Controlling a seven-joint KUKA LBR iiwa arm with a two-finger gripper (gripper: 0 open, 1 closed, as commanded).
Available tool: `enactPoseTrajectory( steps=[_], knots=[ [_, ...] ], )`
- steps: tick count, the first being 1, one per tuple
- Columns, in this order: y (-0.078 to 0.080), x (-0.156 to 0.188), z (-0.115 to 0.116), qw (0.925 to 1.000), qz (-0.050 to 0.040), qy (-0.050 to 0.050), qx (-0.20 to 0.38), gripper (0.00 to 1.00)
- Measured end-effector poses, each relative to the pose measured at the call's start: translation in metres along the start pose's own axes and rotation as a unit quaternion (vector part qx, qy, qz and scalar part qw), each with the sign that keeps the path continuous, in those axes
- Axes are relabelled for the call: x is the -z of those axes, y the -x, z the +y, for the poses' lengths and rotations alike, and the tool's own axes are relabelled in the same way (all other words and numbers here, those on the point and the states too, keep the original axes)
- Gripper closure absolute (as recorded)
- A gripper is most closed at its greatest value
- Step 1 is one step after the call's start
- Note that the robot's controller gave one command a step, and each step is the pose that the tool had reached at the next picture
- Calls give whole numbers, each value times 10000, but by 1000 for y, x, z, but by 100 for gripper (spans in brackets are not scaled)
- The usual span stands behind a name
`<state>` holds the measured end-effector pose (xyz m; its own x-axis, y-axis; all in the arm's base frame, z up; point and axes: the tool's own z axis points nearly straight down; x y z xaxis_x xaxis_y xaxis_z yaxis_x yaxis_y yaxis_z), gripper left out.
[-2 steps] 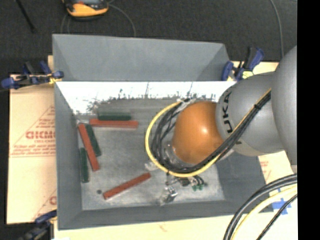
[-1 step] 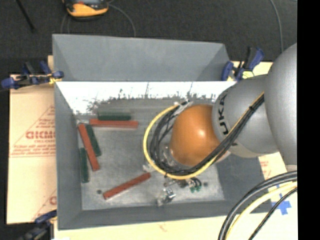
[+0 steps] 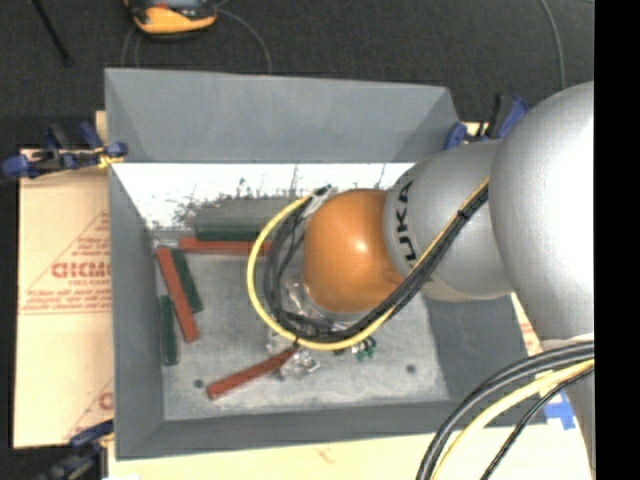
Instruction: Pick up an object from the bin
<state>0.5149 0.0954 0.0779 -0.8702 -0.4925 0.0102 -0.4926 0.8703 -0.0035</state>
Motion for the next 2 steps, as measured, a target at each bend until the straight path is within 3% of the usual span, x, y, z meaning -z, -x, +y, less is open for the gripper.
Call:
enactPoseTrajectory(
  steps=[1, 2],
  knots=[
    [0, 0, 0, 10000, -1, 0, -1, 100],
    [25, 186, -30, 9999, -111, -10, 1, 100]
  ],
)
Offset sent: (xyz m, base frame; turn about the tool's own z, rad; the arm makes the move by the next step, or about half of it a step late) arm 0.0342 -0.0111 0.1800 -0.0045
